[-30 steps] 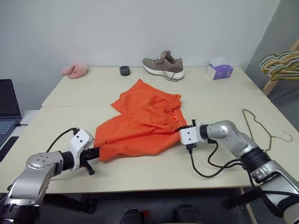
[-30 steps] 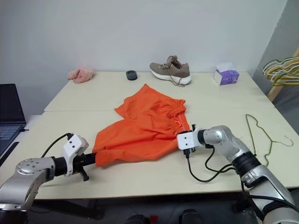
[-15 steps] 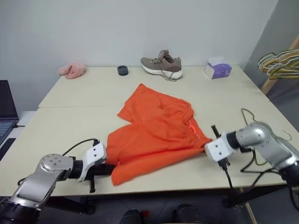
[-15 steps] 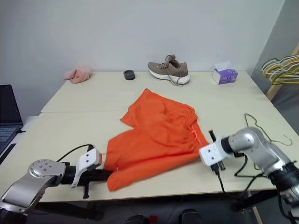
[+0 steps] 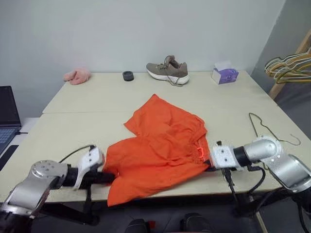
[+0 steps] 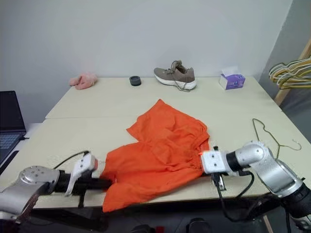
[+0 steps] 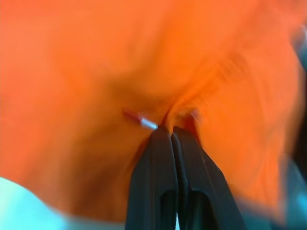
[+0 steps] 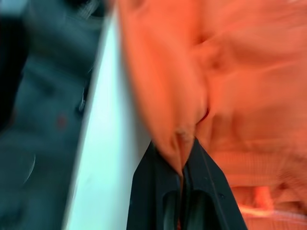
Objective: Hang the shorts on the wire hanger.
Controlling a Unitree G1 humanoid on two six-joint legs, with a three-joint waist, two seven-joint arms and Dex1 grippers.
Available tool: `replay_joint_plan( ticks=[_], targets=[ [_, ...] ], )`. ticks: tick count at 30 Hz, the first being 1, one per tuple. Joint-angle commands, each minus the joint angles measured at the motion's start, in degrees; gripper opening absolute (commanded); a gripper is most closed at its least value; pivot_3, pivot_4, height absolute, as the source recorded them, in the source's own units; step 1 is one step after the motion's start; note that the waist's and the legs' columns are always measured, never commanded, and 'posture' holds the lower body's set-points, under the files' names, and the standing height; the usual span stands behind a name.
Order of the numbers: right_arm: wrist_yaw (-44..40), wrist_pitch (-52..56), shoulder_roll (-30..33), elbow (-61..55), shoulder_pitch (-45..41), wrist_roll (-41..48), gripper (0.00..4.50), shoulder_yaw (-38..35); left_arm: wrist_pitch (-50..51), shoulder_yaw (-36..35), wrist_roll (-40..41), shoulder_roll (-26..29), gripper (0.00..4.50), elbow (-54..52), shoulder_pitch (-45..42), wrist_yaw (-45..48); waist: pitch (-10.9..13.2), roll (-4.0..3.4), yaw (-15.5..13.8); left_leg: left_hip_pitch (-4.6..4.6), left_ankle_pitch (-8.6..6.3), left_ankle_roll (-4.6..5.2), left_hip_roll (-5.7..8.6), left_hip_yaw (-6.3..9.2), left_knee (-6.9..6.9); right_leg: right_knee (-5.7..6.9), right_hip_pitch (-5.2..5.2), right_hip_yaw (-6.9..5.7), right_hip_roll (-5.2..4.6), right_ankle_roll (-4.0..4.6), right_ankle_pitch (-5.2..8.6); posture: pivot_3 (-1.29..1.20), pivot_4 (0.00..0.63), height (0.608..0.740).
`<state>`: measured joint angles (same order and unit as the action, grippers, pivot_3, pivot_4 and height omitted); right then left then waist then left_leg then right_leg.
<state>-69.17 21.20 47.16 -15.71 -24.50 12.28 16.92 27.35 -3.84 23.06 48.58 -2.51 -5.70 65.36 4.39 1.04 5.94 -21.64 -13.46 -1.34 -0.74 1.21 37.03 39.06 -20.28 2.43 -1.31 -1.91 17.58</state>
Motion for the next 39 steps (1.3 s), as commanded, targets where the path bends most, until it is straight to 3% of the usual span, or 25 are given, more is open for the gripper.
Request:
replay_joint_plan(
  ticks=[1, 4, 7, 10, 15, 19, 21, 24, 28, 32, 34, 37, 39],
  targets=[
    [7.42, 4.21, -7.68, 18.11, -16.76, 0.56, 0.03, -5.79, 0.11, -4.54, 0.98, -6.38, 0.00, 8.98, -19.63, -11.30, 0.35, 0.31, -0.28, -0.01, 0.08, 0.09, 0.01, 0.11, 0.13, 0.04, 0.02, -0.08, 0.17, -0.07, -0.23, -0.12, 0.025, 0.740],
    [12.02, -4.34, -12.50, 39.03, -30.30, -6.51, 0.03, -3.81, -3.19, -3.54, -3.54, -10.47, 0.00, 23.14, -35.27, -18.42, 0.28, 0.39, -0.03, -0.20, 0.48, 0.01, 0.06, 0.14, 0.04, -0.06, -0.03, -0.14, 0.50, -0.08, -0.74, -0.12, 0.018, 0.740],
    [27.36, -19.42, -16.77, 63.39, -47.39, -17.42, 0.03, -0.58, -12.04, -2.78, -9.94, -12.45, 0.00, 43.27, -53.47, -28.57, 0.19, 0.39, 0.73, -0.21, 0.46, -0.03, 0.25, -0.07, -0.02, -0.09, -0.04, 0.00, 0.30, -0.05, -0.81, -0.13, 0.012, 0.740],
    [40.00, -30.43, -19.18, 77.53, -59.38, -25.06, 0.03, 1.83, -20.15, -2.98, -14.00, -12.15, 0.00, 58.02, -66.84, -35.35, 0.16, 0.39, 2.04, -1.38, 0.49, -0.07, 0.34, -0.21, -0.02, 0.04, -1.30, 0.15, 0.12, -0.12, -0.95, -0.13, 0.011, 0.740],
    [56.51, -45.64, -18.84, 84.61, -71.01, -33.93, 0.03, 4.35, -37.02, -0.40, -22.08, -7.49, 0.00, 67.94, -82.98, -42.70, 0.13, 0.42, 3.87, -3.56, 0.84, -0.68, 0.28, -0.29, -0.11, 0.38, -3.66, 0.15, -0.21, -0.22, -0.92, -0.13, 0.006, 0.740],
    [63.75, -53.40, -17.40, 84.86, -70.87, -37.25, 0.03, 4.32, -45.46, 2.61, -26.78, -4.77, 0.00, 67.04, -85.53, -40.86, 0.12, 0.40, 4.94, -3.64, 0.78, -0.78, 0.21, -0.34, -0.79, 0.29, -3.94, 0.15, -0.27, -0.27, -0.81, -0.12, 0.005, 0.740],
    [65.70, -56.94, -16.90, 84.02, -67.97, -38.55, 0.03, 4.58, -48.59, 4.50, -29.48, -2.87, 0.00, 65.03, -83.32, -39.64, 0.10, 0.36, 5.17, -3.45, 0.83, -0.81, 0.28, -0.46, -0.98, 0.01, -3.83, 0.14, -0.27, -0.25, -0.78, -0.12, 0.003, 0.740],
    [64.62, -63.25, -17.21, 80.82, -57.19, -39.99, 0.03, 6.16, -45.59, 6.15, -28.90, -0.49, 0.00, 57.06, -70.59, -29.72, -0.10, 0.20, 5.34, -2.95, 0.99, -0.76, 0.29, -0.47, -0.96, 0.02, -3.32, 0.13, -0.19, -0.25, -0.78, -0.10, 0.003, 0.740],
    [57.90, -69.19, -17.82, 74.77, -42.45, -39.43, 0.03, 8.14, -21.73, 2.66, -16.85, 1.77, 0.00, 33.74, -44.71, -14.81, -0.17, -0.02, 5.77, -1.10, 0.85, -0.46, 0.25, -0.50, -0.98, 0.14, -1.47, 0.18, 0.16, -0.23, -0.76, -0.08, 0.009, 0.740],
    [49.58, -72.53, -17.53, 69.11, -33.58, -37.24, 0.03, 8.51, -2.61, -0.53, -8.66, 5.00, 0.00, 13.80, -24.65, -8.78, -0.07, 0.03, 6.43, -1.35, 0.97, -0.42, 0.18, -0.24, -0.49, 0.90, -1.78, 0.25, 0.18, -0.09, -0.85, -0.07, 0.012, 0.740],
    [40.96, -73.07, -16.34, 62.97, -27.29, -32.91, 0.03, 9.31, 2.70, -2.52, -5.44, 7.50, 0.00, 6.15, -13.84, -5.25, -0.13, 0.14, 6.27, -1.49, 0.96, -0.42, 0.07, 0.01, -0.22, 1.02, -1.83, 0.14, 0.14, -0.07, -0.86, -0.06, 0.011, 0.740],
    [20.47, -62.73, -11.37, 45.87, -16.14, -17.90, 0.03, 11.52, 7.07, -5.04, -1.37, 11.62, 0.00, -2.30, -1.93, 0.04, -0.17, 0.19, 5.06, -1.07, 0.93, -0.42, 0.00, 0.22, -0.29, 0.89, -1.30, -0.06, 0.18, 0.04, -0.76, -0.07, 0.011, 0.740],
    [13.28, -54.89, -8.39, 37.52, -12.09, -12.78, 0.03, 10.94, 7.73, -5.77, -0.09, 13.71, 0.00, -5.86, 2.78, 2.59, -0.13, 0.14, 3.65, -0.74, 0.89, -0.46, 0.01, 0.27, -0.32, 0.86, -0.91, -0.14, 0.14, 0.19, -0.65, -0.07, 0.012, 0.740]
  ],
)
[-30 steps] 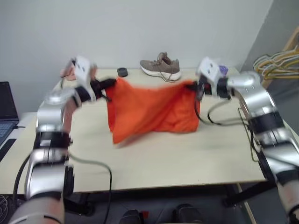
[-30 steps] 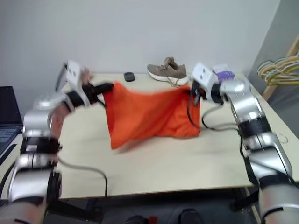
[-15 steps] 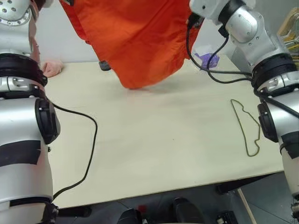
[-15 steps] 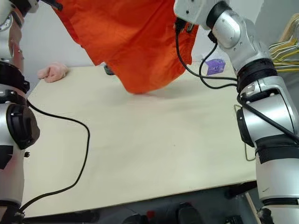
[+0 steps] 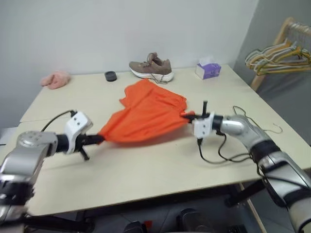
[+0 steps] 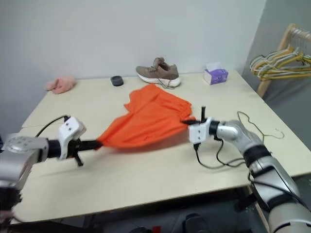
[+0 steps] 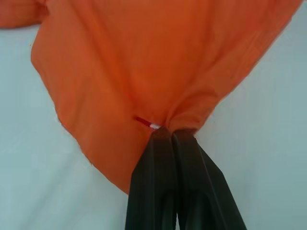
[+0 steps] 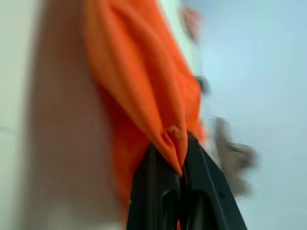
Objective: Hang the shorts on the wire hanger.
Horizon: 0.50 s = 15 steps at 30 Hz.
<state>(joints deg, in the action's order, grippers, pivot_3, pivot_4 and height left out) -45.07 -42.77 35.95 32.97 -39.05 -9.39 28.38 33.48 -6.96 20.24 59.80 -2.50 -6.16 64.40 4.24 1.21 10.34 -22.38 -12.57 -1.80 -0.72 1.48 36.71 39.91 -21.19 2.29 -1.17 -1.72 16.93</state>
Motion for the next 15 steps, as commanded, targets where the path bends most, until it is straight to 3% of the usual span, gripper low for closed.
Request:
replay_joint_plan(
  ticks=[1, 5, 8, 15],
  targets=[
    [-13.84, 12.93, 4.43, -14.51, 3.93, 10.34, 0.03, -0.94, 2.15, -3.03, 3.44, 3.10, 0.00, -7.19, 4.94, 4.40, 0.05, -0.08, -1.27, 0.04, 0.00, 0.00, 0.02, -0.03, 0.01, 0.01, 0.01, 0.01, -0.02, 0.09, 0.08, -0.07, 0.012, 0.740],
    [-22.04, 26.23, 9.64, -25.77, 9.07, 14.37, 0.03, -2.36, 2.37, -3.13, 4.80, 5.11, 0.00, -11.82, 10.76, 7.52, 0.05, -0.09, -3.52, 0.23, 0.02, 0.01, 0.04, -0.10, 0.22, 0.02, 0.13, 0.05, -0.03, 0.21, 0.28, -0.08, 0.011, 0.740],
    [-24.53, 33.48, 12.20, -32.95, 12.83, 16.01, 0.03, -3.18, 3.48, -2.20, 5.85, 4.75, 0.00, -14.74, 12.79, 7.61, -0.07, 0.07, -4.68, 0.56, -0.01, -0.03, -0.01, -0.15, 0.13, -0.06, 0.16, 0.04, -0.06, 0.61, 0.56, -0.09, 0.012, 0.740],
    [-27.20, 43.76, 13.85, -42.16, 16.68, 16.76, 0.03, -5.07, 5.38, -1.27, 7.47, 4.25, 0.00, -18.51, 14.53, 7.60, -0.06, 0.04, -5.39, 0.55, -0.01, -0.04, -0.06, -0.23, 0.12, 0.02, 0.09, 0.08, 0.06, 0.63, 0.58, -0.09, 0.013, 0.740]
  ],
)
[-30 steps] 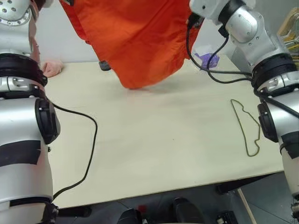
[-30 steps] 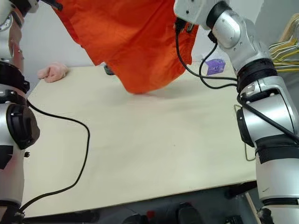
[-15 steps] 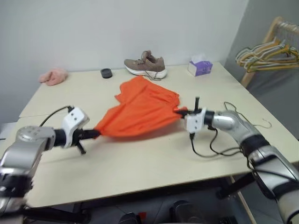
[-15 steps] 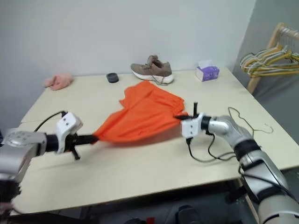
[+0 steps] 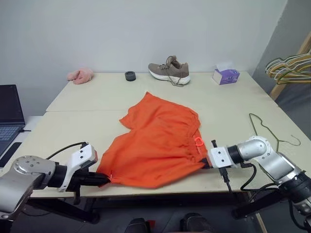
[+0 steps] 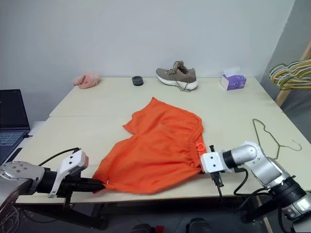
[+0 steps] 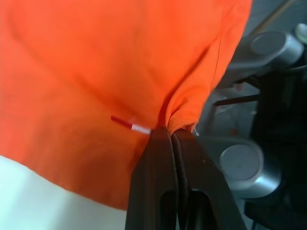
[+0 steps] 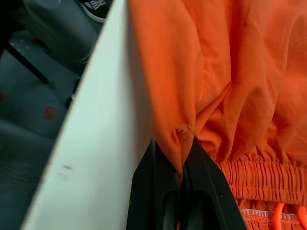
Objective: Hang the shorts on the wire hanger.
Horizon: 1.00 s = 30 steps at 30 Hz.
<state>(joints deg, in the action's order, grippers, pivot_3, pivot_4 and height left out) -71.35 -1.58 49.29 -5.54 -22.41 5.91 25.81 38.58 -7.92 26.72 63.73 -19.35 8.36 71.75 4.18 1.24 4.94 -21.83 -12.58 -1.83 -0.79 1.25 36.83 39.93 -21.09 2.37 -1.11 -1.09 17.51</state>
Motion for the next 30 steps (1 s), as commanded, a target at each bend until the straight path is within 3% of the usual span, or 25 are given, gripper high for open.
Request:
replay_joint_plan(
  ticks=[1, 6, 7, 9, 20, 23, 26, 30],
  targets=[
    [-1.26, 3.56, 0.47, -4.32, 0.23, 1.57, 0.03, -2.55, 0.15, -0.36, 1.11, 0.43, 0.00, -1.86, 0.28, 0.51, -0.01, 0.02, 0.02, 0.01, 0.00, 0.00, -0.01, 0.00, 0.00, 0.00, -0.02, -0.01, 0.02, 0.00, 0.00, -0.09, 0.013, 0.740],
    [-2.77, 7.77, -0.07, -6.67, 0.66, 1.77, 0.03, -2.64, 0.48, -0.67, 1.78, 0.45, 0.00, -2.46, 1.12, 0.79, 0.01, 0.01, 0.02, -0.03, -0.02, -0.03, -0.02, -0.03, -0.03, -0.02, -0.04, -0.01, 0.04, -0.20, -0.10, -0.09, 0.011, 0.740],
    [-3.05, 8.35, -0.04, -6.90, 0.72, 1.91, 0.22, -2.86, 1.05, -0.99, 2.41, 0.29, 0.00, -2.58, 1.07, 0.74, 0.00, 0.01, 0.02, -0.03, -0.02, -0.03, -0.02, -0.02, -0.03, -0.02, -0.07, -0.01, 0.04, -0.24, -0.12, -0.09, 0.010, 0.740],
    [-3.45, 9.16, -0.01, -7.24, 0.64, 2.10, 0.63, -3.37, 1.64, -1.68, 3.26, 0.31, 0.43, -2.89, 1.40, 0.80, 0.00, 0.02, 0.02, -0.03, -0.02, -0.03, -0.02, -0.02, -0.02, -0.02, -0.06, -0.02, 0.04, -0.22, -0.11, -0.09, 0.010, 0.740],
    [-7.86, 14.76, 2.72, -10.57, 1.82, 7.05, 4.44, -6.44, 0.96, -10.39, 6.26, -0.29, 3.65, -5.70, 7.19, 1.24, 0.01, 0.02, -0.04, -0.02, -0.03, -0.04, -0.03, -0.01, -0.03, -0.05, -0.07, -0.02, 0.01, 0.07, 0.06, -0.07, 0.008, 0.740],
    [-7.75, 18.71, 2.57, -12.00, 1.91, 10.15, 4.50, -8.37, 0.54, -11.68, 7.47, -2.03, 4.46, -5.78, 5.72, -0.06, 0.01, 0.01, -0.13, -0.01, -0.03, -0.05, -0.02, -0.01, -0.02, -0.06, -0.05, -0.01, 0.00, 0.07, 0.06, -0.07, 0.008, 0.740],
    [-4.41, 25.72, 0.52, -13.69, 1.87, 16.17, 4.50, -12.75, 1.13, -12.13, 10.70, -5.40, 4.46, -6.22, 1.58, -2.74, 0.00, 0.05, -0.22, -0.03, -0.03, -0.05, -0.02, -0.01, -0.02, -0.06, -0.05, -0.02, -0.02, 0.07, 0.06, -0.07, 0.009, 0.740],
    [12.16, 33.20, -8.22, -12.08, 1.82, 18.81, 4.50, -22.35, 0.86, -7.13, 11.18, -13.85, 4.46, -6.58, -9.46, -12.02, -0.08, 0.21, -0.41, -0.03, -0.03, -0.05, -0.01, 0.04, 0.03, -0.06, 0.01, -0.03, 0.01, -0.02, 0.00, -0.09, 0.013, 0.740]
  ],
)
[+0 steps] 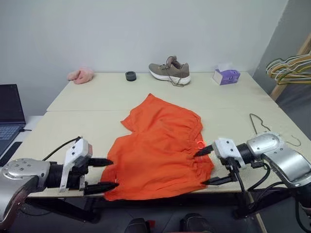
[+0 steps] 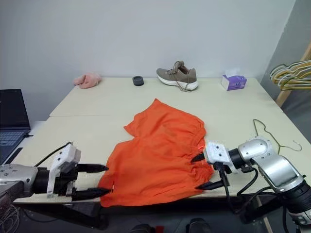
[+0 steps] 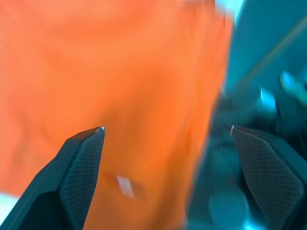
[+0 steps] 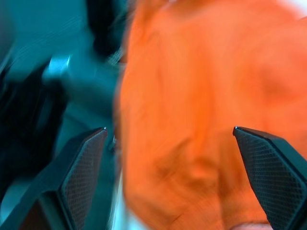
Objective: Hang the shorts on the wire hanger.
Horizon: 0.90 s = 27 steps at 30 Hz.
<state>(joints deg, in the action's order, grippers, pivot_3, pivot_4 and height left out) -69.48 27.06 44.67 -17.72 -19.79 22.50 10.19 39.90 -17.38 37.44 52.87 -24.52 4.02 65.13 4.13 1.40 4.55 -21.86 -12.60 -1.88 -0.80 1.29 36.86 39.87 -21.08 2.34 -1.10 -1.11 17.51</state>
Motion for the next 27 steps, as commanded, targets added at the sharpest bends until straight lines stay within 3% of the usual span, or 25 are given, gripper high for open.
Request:
replay_joint_plan(
  ticks=[1, 11, 19, 27],
  targets=[
    [13.93, 5.86, -5.26, 0.45, -0.57, 2.03, 4.50, -8.54, -0.39, 3.55, 0.18, -4.19, 4.46, -1.61, -6.94, -6.63, -0.05, 0.08, -0.06, 0.00, 0.00, 0.00, 0.01, -0.01, 0.01, 0.00, 0.01, 0.02, 0.02, -0.32, -0.18, -0.10, 0.014, 0.740],
    [53.68, 13.83, -14.81, 7.74, 2.52, -12.67, 4.50, -23.54, -1.91, 12.64, -0.44, -7.61, 4.46, 0.00, -18.56, -7.29, -0.06, 0.01, 0.56, -0.57, 0.00, 0.01, 0.10, -0.23, -0.01, -0.16, -0.20, 0.28, 0.26, -0.54, -0.32, -0.17, 0.021, 0.740],
    [60.89, 20.75, -14.07, 17.30, -0.72, -13.87, 4.50, -28.85, -3.73, 16.69, -1.52, -9.68, 4.46, 1.75, -24.68, -6.30, -0.07, -0.02, 2.88, -0.60, 0.00, 0.01, 0.12, -0.36, -0.02, -0.18, -0.25, 0.37, 0.41, -0.55, -0.33, -0.18, 0.020, 0.740],
    [59.49, 20.84, -10.77, 31.29, -6.59, -14.54, 4.50, -27.97, -5.08, 17.94, -2.34, -10.40, 4.46, 2.48, -26.76, -5.95, -0.07, -0.06, 4.93, -0.62, -0.01, 0.02, 0.13, -0.28, -0.14, -0.32, -0.24, 0.36, 0.61, -0.53, -0.34, -0.16, 0.018, 0.740]
  ],
)
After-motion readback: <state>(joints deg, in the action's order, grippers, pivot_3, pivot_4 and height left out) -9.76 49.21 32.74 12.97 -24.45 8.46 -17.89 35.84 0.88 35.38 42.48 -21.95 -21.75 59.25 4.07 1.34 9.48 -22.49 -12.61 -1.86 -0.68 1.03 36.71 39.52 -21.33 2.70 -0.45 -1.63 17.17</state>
